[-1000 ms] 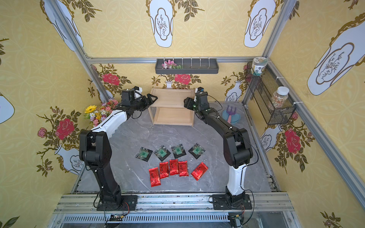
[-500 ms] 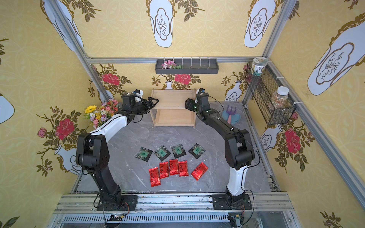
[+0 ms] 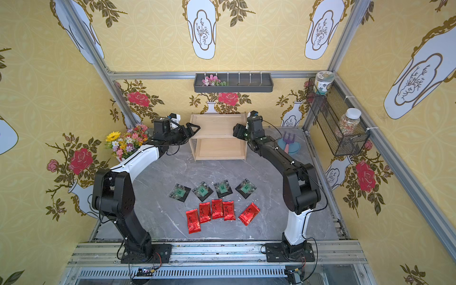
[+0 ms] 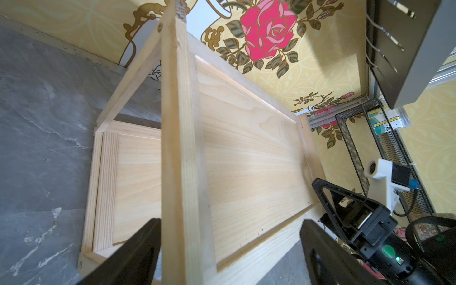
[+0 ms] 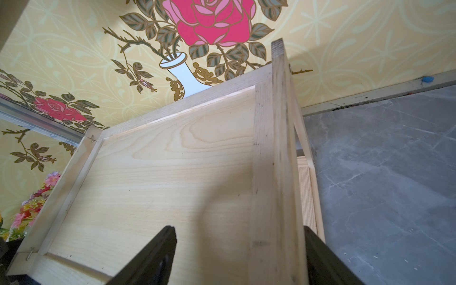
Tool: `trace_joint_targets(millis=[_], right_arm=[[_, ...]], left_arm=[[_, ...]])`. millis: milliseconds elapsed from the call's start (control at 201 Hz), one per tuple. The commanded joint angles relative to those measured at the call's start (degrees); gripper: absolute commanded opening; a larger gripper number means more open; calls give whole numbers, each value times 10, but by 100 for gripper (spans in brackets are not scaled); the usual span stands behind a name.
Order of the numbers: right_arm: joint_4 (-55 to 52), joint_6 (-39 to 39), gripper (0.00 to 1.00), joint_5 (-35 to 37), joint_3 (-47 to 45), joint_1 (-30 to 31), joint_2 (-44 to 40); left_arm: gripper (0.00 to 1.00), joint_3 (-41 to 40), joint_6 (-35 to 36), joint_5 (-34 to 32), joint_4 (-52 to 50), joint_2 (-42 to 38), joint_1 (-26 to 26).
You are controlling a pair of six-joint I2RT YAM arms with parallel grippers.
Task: Place the tea bags on the shelf by color
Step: Move the shelf to the center of the board.
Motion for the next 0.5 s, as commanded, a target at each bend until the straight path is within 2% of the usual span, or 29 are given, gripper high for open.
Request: trace_joint_targets(millis=[0, 289, 493], right_arm=[[14, 0, 80, -27, -7, 1, -6], [10, 0, 82, -30, -9, -9, -9], [-5, -8, 86, -27, -1, -22, -17]], left_arm=[[92, -10, -4, 23, 23, -10, -5], [93, -29, -2, -4, 24, -13, -5], [93, -1, 16, -53, -8, -13, -4]])
